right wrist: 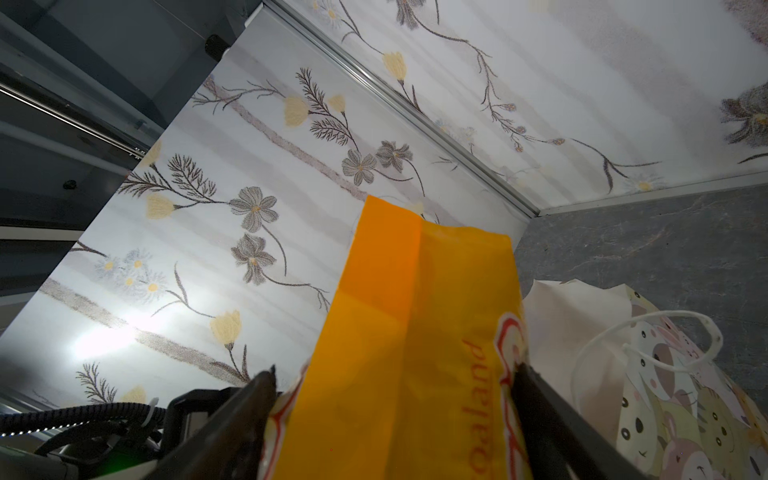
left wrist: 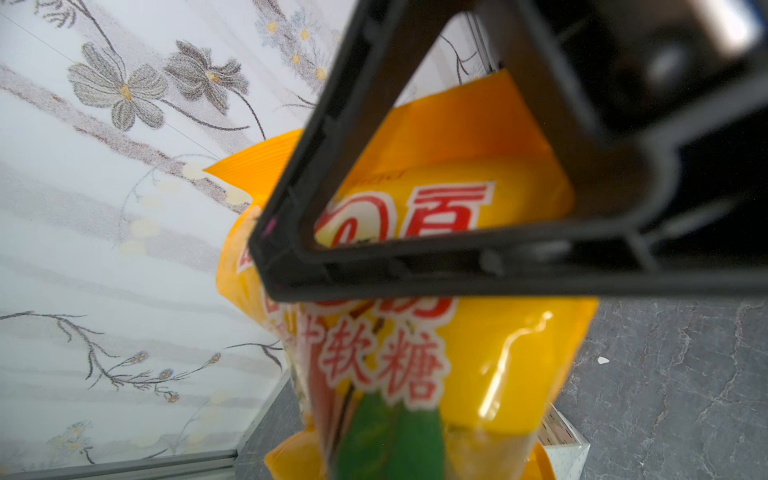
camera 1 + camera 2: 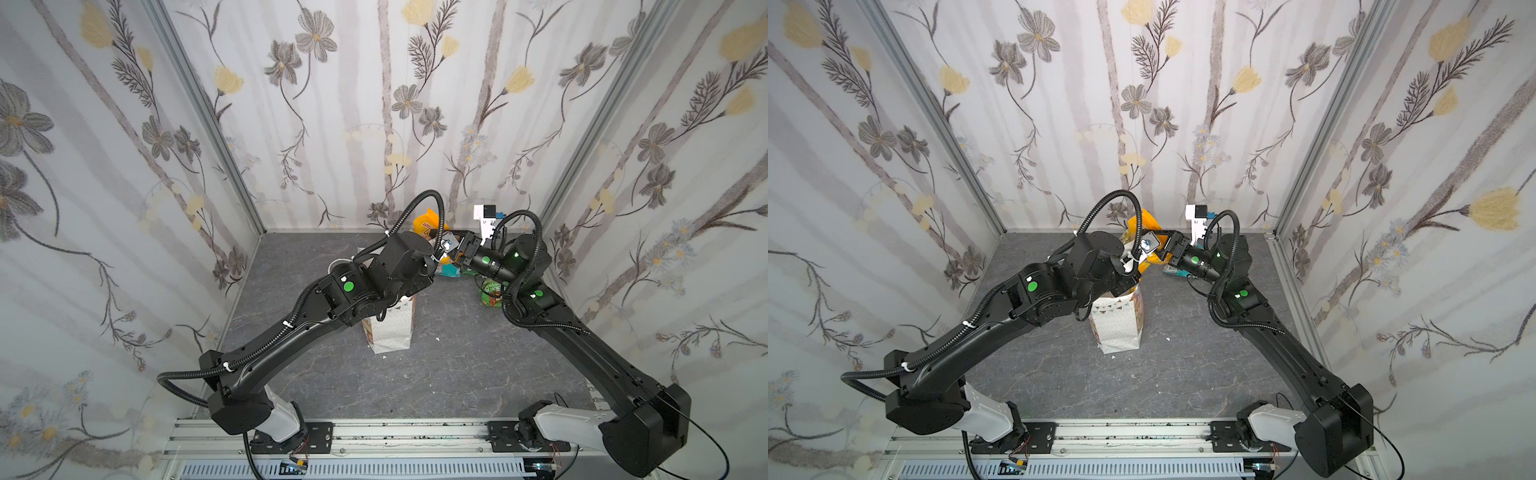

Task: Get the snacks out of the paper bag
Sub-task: 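Bring the yellow pack toward the right gripper while the right gripper grasps it, then carry the yellow pack down beside the other packs while the left gripper withdraws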

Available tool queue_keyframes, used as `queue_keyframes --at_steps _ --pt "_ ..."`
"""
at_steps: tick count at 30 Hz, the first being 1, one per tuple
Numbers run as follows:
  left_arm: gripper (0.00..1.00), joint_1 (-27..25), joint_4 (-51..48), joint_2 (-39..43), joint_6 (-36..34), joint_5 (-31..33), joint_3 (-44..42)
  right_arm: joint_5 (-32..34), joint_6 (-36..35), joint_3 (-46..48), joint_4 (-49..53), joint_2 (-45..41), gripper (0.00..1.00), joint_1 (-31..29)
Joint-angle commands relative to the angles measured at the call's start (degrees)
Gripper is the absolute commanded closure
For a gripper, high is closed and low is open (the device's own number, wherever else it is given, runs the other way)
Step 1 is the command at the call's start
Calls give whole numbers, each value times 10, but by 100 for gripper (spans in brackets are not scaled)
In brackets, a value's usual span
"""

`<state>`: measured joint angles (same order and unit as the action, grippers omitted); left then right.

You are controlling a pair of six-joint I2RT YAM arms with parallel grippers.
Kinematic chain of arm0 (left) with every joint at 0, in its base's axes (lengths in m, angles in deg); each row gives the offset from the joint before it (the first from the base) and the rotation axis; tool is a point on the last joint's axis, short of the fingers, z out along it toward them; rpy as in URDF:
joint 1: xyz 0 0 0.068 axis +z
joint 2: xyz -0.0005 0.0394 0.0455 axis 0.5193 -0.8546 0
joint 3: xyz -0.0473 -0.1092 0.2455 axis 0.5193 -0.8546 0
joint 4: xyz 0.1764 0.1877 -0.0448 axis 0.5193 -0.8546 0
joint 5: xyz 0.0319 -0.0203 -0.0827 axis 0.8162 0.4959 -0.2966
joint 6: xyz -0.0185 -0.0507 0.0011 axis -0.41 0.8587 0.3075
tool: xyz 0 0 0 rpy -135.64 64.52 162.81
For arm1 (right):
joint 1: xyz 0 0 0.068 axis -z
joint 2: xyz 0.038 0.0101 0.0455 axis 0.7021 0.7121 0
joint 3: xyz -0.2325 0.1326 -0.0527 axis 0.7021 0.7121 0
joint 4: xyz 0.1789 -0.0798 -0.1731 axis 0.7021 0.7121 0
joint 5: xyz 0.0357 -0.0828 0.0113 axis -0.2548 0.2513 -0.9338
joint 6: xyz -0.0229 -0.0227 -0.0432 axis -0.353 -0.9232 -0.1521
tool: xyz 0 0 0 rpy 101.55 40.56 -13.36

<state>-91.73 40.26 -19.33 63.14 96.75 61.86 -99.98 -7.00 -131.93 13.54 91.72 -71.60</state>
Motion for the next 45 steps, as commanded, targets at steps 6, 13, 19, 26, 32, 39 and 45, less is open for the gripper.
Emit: queue_keyframes --at_steps 6,13,19,26,32,39,45 --pt "95 -5 100 -10 -15 -26 1 -50 48 -4 -79 9 56 -7" --pt "63 -4 109 3 -2 -27 -14 -43 47 -11 -77 12 80 -4" --pt "43 -5 117 29 22 -49 -30 -36 44 -14 -76 6 93 12" --pt "15 -5 128 69 86 -66 -48 -39 43 -18 -75 2 99 47" --pt "3 31 112 105 187 -96 -57 -43 48 -1 -82 -1 100 98" --pt "0 103 97 143 292 -196 -90 -54 72 53 -119 1 100 164" --pt "0 125 85 153 319 -249 -107 -60 86 99 -154 21 100 203"
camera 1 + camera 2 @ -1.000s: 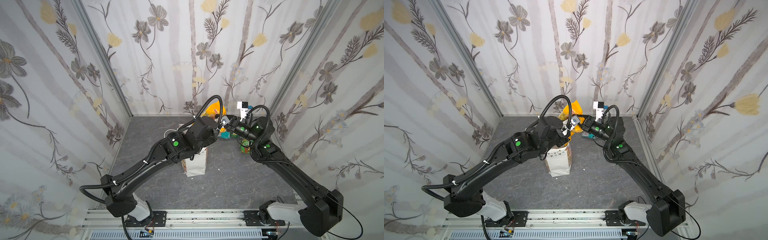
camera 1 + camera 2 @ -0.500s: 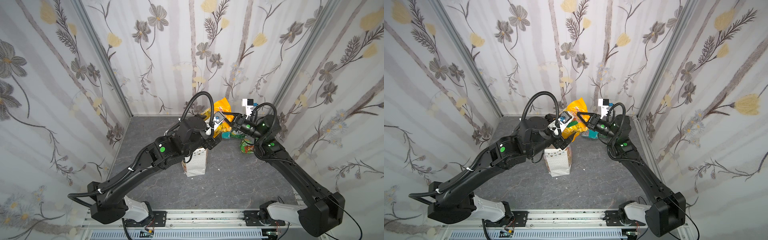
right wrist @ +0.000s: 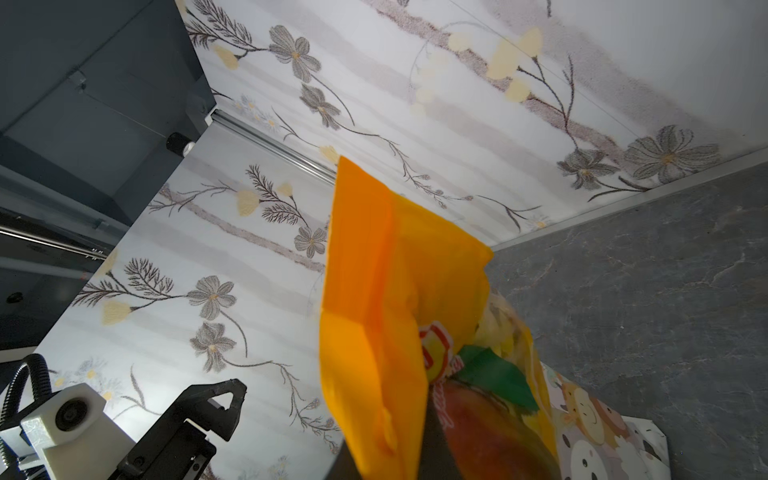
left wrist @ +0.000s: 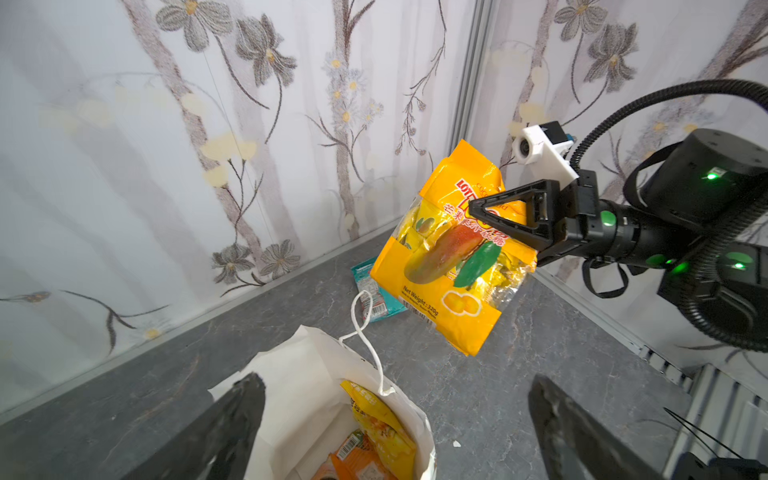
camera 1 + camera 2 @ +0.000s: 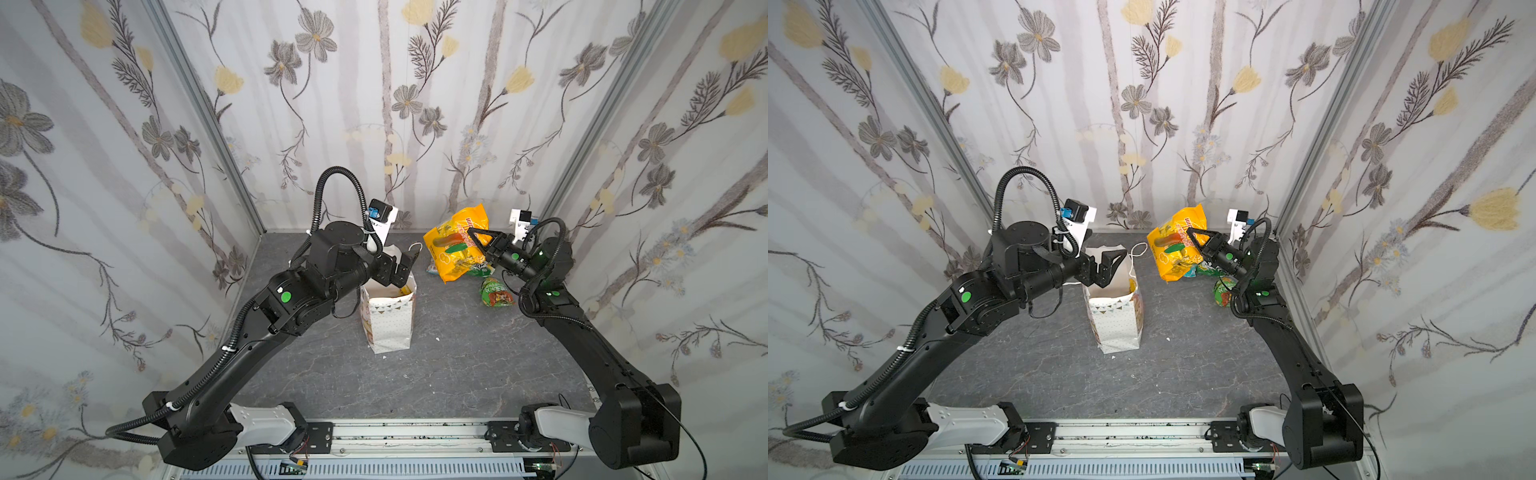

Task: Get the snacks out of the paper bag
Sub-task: 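Carry the yellow pack down beside the other packs while the left gripper withdraws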

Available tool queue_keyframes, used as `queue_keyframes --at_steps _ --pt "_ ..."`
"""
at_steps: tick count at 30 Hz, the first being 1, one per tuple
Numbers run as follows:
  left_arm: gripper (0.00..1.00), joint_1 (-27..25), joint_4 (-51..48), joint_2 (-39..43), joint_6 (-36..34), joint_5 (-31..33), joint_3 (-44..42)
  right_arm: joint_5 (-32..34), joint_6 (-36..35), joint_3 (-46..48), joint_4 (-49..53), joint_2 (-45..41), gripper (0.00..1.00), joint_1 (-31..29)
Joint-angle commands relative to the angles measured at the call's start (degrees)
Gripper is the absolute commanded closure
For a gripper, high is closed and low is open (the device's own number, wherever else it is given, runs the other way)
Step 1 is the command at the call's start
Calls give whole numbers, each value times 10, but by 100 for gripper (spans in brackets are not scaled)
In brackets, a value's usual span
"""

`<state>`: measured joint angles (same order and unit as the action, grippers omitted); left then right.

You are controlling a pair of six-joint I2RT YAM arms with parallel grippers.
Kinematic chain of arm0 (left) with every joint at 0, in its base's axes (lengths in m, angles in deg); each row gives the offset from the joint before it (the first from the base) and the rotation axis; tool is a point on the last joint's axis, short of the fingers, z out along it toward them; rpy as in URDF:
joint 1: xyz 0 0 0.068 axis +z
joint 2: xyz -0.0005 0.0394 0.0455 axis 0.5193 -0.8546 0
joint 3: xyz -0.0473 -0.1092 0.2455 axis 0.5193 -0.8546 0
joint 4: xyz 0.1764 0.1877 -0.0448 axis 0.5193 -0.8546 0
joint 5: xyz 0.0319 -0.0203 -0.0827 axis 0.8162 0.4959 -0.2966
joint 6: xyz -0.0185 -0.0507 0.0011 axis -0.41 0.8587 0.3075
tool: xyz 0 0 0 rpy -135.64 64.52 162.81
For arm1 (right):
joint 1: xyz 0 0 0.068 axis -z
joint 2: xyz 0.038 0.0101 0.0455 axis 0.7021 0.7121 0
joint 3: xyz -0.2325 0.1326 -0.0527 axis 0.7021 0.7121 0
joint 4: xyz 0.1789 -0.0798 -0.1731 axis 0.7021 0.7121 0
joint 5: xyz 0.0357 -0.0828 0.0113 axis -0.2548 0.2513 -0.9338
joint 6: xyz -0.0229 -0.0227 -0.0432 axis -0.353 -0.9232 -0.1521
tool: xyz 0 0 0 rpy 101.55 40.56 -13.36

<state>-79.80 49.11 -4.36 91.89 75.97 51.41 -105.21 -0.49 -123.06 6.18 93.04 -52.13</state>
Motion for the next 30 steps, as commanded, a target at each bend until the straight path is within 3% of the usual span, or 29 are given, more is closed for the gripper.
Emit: queue_keyframes --at_steps 1,30 --pt "0 7 -9 3 34 -48 -3 -13 23 15 -86 16 100 13" --pt "0 20 -59 -31 45 -77 -6 -38 -47 68 -154 318 100 13"
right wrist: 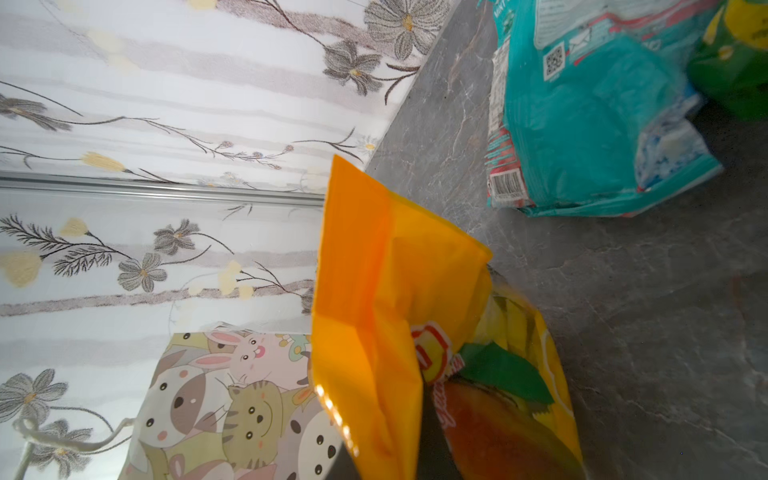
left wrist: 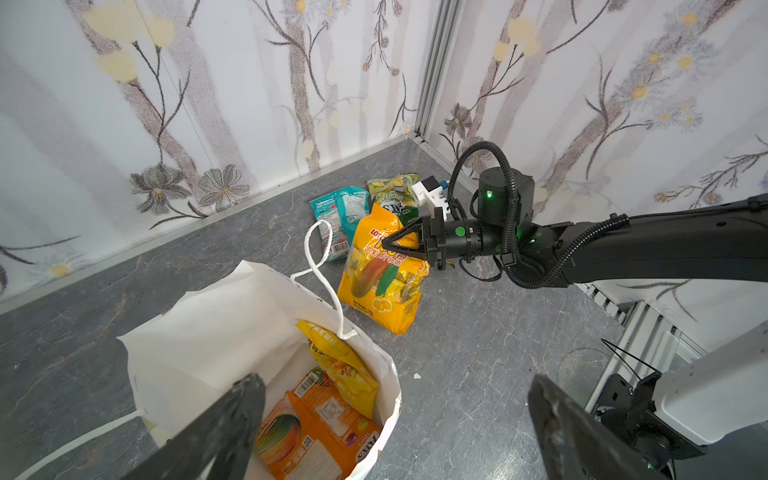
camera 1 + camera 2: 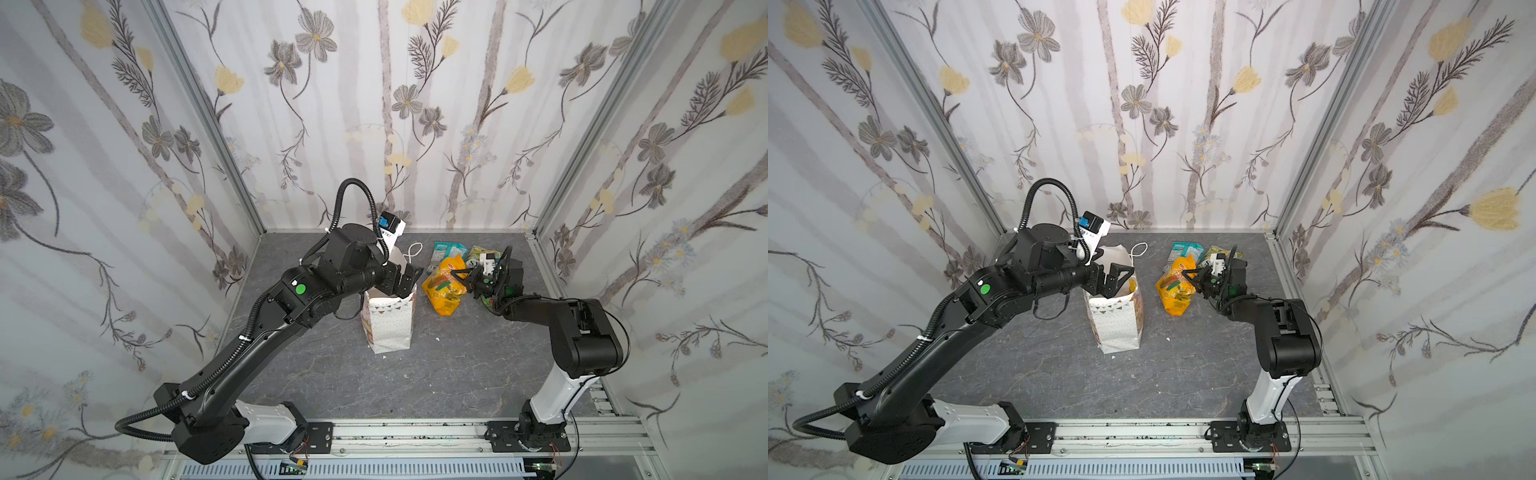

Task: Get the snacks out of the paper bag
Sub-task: 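Carry the yellow pack down beside the other packs while the left gripper withdraws, then open the right gripper and raise it while the left gripper moves over the bag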

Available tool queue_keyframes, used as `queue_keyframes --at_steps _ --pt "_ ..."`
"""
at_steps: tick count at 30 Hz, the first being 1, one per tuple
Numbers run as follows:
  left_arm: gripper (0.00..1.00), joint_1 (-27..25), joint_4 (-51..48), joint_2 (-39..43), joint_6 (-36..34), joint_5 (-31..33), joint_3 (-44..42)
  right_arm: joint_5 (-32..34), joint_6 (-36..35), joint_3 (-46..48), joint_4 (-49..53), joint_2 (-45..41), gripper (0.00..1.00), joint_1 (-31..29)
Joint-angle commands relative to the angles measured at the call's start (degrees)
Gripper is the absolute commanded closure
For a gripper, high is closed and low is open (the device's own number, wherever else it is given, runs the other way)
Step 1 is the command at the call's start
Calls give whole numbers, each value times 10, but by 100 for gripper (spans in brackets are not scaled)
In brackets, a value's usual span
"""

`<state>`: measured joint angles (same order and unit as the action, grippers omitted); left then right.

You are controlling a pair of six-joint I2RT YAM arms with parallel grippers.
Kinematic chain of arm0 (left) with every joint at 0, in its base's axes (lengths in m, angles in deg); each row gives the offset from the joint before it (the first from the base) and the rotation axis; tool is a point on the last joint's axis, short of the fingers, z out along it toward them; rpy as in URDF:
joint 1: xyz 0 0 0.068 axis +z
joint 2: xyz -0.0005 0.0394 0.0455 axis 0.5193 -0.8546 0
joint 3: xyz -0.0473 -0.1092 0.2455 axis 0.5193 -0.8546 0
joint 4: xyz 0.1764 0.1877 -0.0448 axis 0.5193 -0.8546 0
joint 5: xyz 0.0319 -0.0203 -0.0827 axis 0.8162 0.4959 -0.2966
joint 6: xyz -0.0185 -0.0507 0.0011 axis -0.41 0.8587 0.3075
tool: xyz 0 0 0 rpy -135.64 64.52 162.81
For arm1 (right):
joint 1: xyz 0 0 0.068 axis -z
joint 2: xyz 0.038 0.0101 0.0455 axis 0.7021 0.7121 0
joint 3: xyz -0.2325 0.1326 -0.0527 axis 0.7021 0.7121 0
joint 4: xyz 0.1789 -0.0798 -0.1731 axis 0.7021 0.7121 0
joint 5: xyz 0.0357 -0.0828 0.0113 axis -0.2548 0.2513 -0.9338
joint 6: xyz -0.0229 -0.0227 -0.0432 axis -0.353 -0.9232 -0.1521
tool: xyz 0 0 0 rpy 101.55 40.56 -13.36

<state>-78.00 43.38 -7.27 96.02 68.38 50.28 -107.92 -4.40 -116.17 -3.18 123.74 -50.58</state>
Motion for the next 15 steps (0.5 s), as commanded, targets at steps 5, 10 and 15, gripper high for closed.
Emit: queue_keyframes --at_steps 5,10,15 --pt "0 5 -2 -6 6 -2 7 1 -53 -8 -18 27 94 -3" --pt "0 7 1 -10 5 -3 5 62 -179 -42 145 19 82 -9" --pt "0 10 6 -15 5 -3 2 115 -236 -52 221 8 67 -9"
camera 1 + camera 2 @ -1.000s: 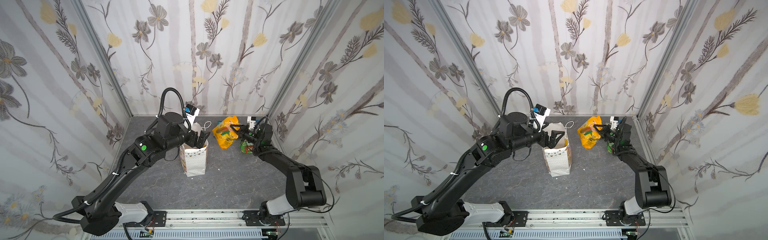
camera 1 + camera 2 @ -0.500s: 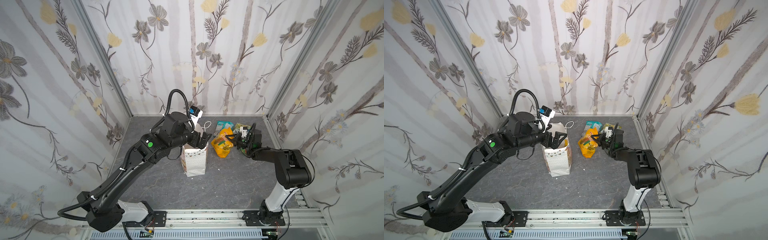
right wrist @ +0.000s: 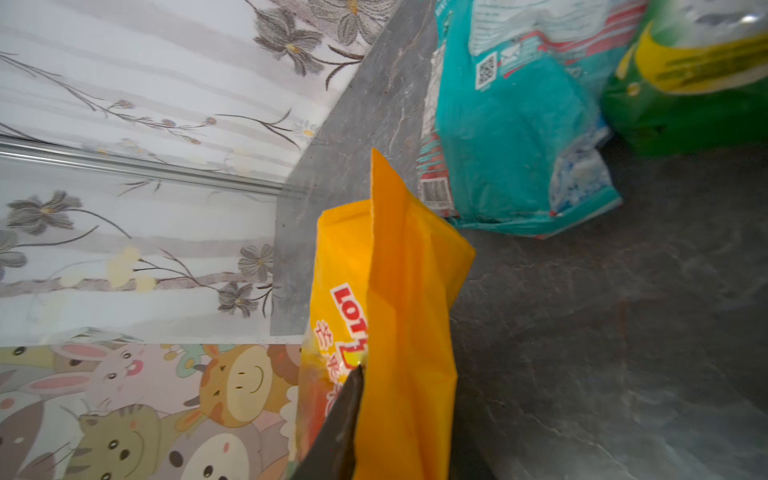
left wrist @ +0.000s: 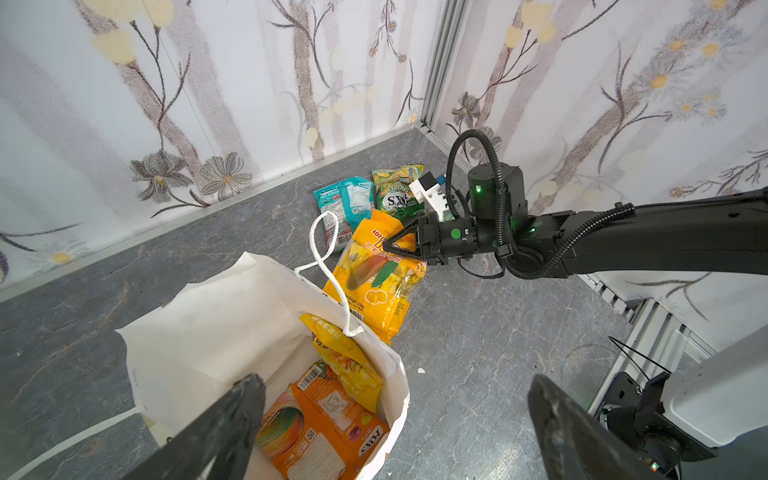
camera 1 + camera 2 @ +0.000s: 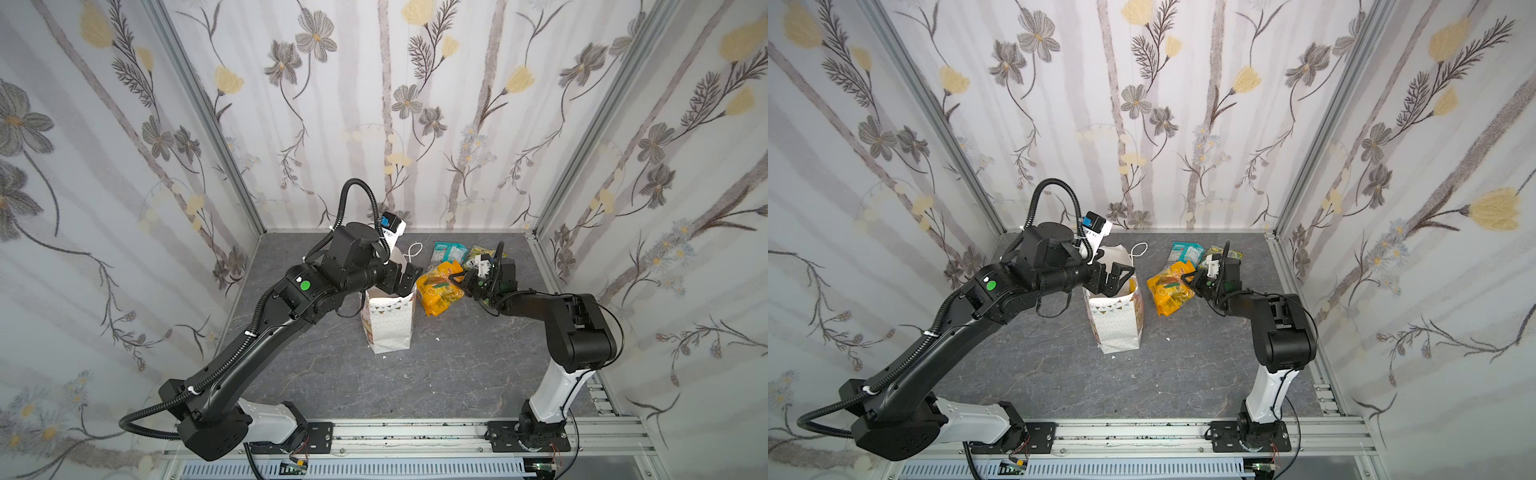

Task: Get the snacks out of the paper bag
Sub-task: 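Open the right gripper and raise it while the left gripper moves over the bag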

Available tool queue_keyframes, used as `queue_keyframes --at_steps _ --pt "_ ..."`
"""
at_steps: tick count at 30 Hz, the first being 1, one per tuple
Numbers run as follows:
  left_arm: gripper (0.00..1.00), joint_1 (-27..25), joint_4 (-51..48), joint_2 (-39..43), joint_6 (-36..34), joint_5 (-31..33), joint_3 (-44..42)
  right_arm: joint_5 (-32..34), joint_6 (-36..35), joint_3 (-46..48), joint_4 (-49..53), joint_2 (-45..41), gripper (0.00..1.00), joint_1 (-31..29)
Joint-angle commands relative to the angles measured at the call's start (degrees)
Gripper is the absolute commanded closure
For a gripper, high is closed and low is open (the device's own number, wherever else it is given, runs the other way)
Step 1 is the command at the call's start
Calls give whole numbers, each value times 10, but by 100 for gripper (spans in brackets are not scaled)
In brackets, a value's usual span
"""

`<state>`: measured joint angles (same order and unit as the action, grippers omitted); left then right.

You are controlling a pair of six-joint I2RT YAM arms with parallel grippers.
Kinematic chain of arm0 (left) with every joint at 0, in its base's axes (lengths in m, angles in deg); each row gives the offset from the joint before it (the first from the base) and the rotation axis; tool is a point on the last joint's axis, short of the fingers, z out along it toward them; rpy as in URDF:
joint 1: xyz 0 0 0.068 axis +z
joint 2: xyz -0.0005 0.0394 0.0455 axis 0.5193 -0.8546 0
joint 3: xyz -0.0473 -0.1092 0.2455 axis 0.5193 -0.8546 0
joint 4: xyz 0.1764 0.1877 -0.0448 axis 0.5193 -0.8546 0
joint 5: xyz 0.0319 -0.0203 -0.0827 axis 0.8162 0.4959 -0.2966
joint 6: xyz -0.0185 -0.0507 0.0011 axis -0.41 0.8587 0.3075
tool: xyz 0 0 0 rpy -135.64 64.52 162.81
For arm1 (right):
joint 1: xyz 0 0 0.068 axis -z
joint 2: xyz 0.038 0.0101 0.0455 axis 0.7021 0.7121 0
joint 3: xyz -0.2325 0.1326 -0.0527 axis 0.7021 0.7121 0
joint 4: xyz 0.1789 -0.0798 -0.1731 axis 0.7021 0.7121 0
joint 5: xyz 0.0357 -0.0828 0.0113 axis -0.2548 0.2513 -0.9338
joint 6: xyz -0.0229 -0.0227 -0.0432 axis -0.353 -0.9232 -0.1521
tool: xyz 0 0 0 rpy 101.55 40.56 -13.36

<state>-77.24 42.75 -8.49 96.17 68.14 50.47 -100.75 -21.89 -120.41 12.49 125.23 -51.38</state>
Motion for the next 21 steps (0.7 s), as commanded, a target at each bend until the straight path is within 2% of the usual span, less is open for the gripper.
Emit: queue_keyframes --at_steps 1,14,21 --pt "0 2 11 -4 3 0 0 50 -70 -12 75 -8 66 -1" --pt "0 20 -36 -29 8 62 16 149 -132 -22 168 -79 46 -1" --pt "0 43 -58 -53 21 69 37 178 -158 -43 211 -132 42 -1"
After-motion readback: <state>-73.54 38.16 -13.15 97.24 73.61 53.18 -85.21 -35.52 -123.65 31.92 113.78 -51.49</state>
